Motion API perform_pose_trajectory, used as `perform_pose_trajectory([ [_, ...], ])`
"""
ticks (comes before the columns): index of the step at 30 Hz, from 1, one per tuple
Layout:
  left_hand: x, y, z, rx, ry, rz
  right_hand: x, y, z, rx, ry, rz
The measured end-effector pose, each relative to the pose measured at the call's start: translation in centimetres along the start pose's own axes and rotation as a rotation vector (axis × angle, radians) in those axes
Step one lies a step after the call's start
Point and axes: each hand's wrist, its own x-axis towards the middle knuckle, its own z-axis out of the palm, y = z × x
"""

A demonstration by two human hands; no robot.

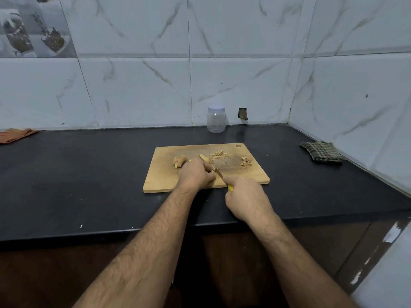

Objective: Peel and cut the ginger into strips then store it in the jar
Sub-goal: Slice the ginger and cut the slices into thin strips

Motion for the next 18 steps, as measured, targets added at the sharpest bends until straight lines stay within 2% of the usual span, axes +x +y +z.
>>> perform_pose_trajectory([
  [18, 0.2, -0.7, 0.3, 0.021, -0.006, 0.054, 1.4, -1.1, -0.1, 0.016, -0.032, -0.018],
])
